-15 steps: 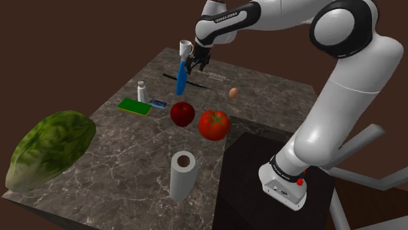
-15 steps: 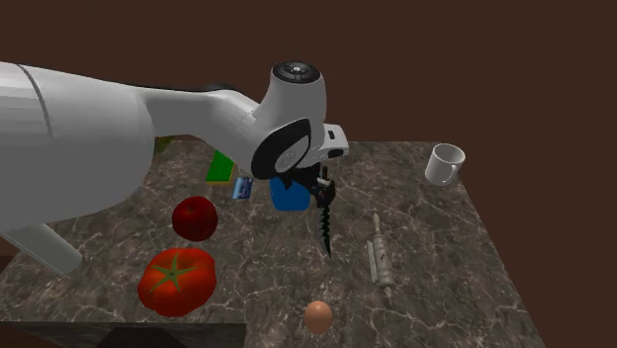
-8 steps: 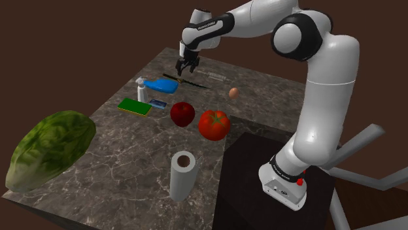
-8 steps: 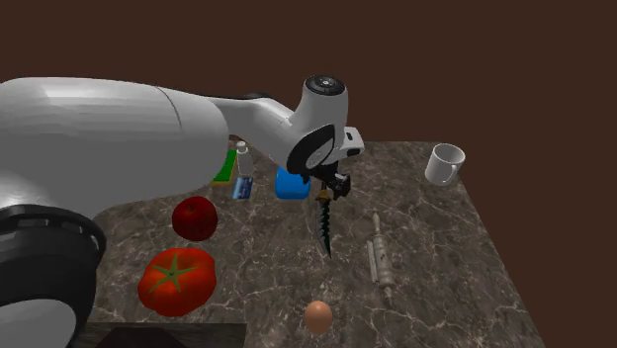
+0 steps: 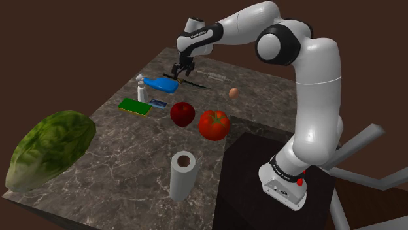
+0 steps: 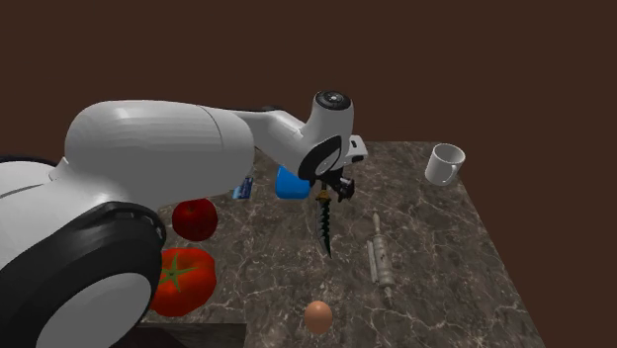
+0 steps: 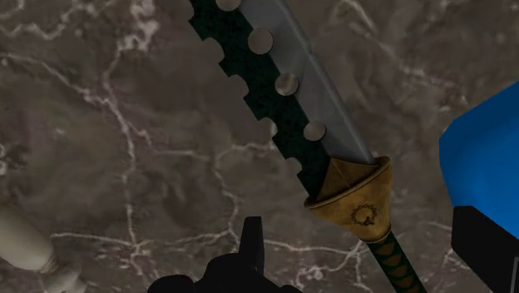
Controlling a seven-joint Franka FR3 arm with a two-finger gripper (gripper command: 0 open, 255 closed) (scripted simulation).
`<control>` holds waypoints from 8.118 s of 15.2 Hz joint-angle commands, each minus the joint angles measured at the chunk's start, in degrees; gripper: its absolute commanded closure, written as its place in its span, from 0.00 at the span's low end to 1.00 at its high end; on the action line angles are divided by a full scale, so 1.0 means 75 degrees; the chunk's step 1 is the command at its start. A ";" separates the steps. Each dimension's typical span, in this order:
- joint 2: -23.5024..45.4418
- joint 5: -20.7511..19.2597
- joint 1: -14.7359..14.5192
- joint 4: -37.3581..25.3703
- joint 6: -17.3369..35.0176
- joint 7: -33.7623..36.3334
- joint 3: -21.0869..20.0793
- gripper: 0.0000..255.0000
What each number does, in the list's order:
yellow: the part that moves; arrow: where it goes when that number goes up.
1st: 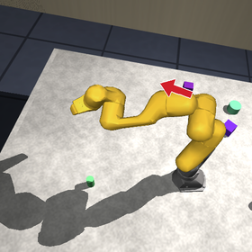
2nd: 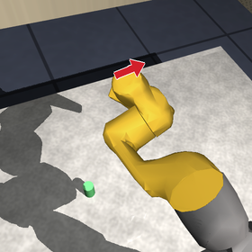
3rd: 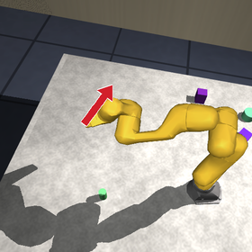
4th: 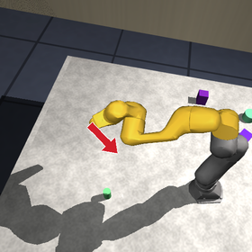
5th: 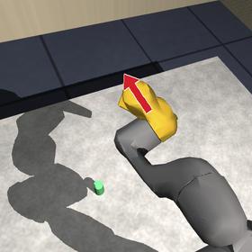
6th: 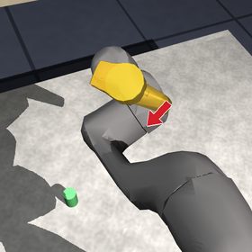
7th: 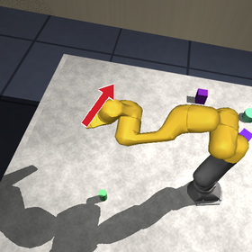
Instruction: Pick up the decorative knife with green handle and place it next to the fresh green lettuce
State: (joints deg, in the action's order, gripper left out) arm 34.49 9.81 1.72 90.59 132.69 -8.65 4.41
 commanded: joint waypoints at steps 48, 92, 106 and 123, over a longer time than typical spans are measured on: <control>-0.0907 -0.0228 -0.0037 -0.1314 -0.2204 0.0309 0.0116 1.00; -0.5860 -0.1131 -0.2637 0.3874 -0.1736 0.5104 -0.1846 1.00; -0.5954 -0.1278 -0.3658 0.3856 -0.1860 0.7817 -0.3479 1.00; -0.5065 -0.1871 -0.4187 0.3921 -0.1067 0.9611 -0.4430 1.00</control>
State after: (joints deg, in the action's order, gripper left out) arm -3.83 -3.97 -29.65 119.56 123.94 63.15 -28.73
